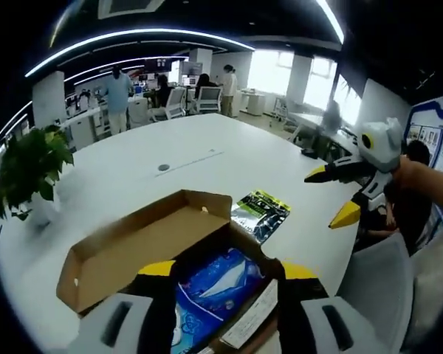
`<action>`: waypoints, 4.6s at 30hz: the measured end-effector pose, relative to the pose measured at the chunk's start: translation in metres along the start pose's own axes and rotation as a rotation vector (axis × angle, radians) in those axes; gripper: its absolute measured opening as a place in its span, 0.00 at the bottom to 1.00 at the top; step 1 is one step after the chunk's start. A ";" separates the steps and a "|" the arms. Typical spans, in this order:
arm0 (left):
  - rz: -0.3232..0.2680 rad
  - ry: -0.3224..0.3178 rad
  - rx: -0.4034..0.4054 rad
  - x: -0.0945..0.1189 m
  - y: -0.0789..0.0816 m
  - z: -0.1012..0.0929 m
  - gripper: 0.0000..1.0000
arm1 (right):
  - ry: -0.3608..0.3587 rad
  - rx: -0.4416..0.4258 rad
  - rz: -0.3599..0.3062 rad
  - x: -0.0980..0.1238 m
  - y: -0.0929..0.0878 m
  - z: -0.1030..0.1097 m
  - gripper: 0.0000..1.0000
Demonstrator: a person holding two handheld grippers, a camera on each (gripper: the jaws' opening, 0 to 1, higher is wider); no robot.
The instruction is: Operate the shoe box by opening the lid, removing the specified soft item, and placing it in the target area until the item is outside and the box remains undamaged.
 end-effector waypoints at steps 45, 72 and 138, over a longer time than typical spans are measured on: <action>0.097 0.373 0.268 0.084 -0.126 0.102 0.27 | 0.234 0.082 0.007 -0.108 0.031 0.085 0.43; 0.109 0.399 0.382 0.079 -0.147 0.116 0.04 | 0.316 0.062 0.116 -0.176 0.025 0.120 0.25; 0.154 0.415 0.353 0.076 -0.144 0.113 0.04 | 0.123 -0.044 0.114 -0.181 0.042 0.111 0.00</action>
Point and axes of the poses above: the point that each gripper's makers call its tool centre point, and the gripper's own axes: x roughly backward along the fingers, z roughly to its left, y roughly out of its top, the point moved 4 cm from there along x, roughly backward along the fingers, and after that the axes turned 5 degrees about y, right-handed, at the moved point
